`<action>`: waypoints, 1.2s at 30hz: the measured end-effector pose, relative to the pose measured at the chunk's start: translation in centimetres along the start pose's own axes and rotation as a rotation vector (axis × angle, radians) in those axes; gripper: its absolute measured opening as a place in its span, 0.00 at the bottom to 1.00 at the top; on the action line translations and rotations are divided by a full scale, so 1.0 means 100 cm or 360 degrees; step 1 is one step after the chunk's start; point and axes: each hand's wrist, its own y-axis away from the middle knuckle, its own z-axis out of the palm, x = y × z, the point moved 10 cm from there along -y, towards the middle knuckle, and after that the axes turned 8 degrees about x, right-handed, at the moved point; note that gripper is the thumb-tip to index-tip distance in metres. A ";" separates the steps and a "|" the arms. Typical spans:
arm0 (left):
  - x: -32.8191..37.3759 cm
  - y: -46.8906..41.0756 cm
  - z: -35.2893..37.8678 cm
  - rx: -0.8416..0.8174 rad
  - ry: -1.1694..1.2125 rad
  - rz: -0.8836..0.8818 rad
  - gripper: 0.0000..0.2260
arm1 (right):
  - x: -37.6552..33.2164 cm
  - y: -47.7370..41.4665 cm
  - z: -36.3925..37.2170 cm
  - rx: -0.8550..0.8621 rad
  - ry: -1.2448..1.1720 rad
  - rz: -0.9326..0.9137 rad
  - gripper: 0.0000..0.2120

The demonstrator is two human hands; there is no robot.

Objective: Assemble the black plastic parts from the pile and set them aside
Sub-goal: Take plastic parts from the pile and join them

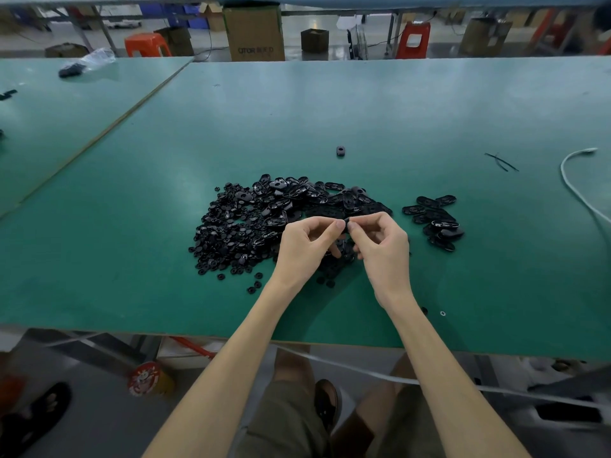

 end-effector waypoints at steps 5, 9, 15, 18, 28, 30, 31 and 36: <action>-0.001 -0.001 0.001 -0.0025 -0.0003 0.0004 0.07 | -0.006 0.001 0.001 -0.0012 -0.0028 -0.0059 0.06; -0.004 -0.001 -0.003 0.0032 0.0040 -0.0021 0.06 | -0.008 0.002 0.008 -0.0094 -0.0034 -0.0088 0.10; -0.006 -0.002 -0.006 0.0079 0.0087 -0.0038 0.04 | -0.009 0.004 0.016 -0.0189 -0.0019 -0.0117 0.15; -0.006 -0.003 -0.006 0.0076 0.0071 -0.0034 0.05 | -0.006 0.005 0.019 -0.0231 -0.0034 -0.0086 0.15; -0.009 -0.003 -0.011 0.0123 0.0035 -0.0069 0.03 | -0.009 0.006 0.020 -0.0244 -0.0110 -0.0101 0.12; -0.007 -0.002 -0.008 0.0083 -0.0016 -0.0051 0.02 | -0.007 0.004 0.013 -0.0152 -0.0174 -0.0063 0.11; -0.006 -0.002 -0.005 0.0055 -0.0050 -0.0034 0.03 | -0.005 0.002 0.010 -0.0119 -0.0197 -0.0039 0.10; -0.003 0.000 -0.001 0.0022 -0.0157 0.0020 0.04 | 0.004 0.000 0.008 -0.0095 -0.0210 0.0028 0.06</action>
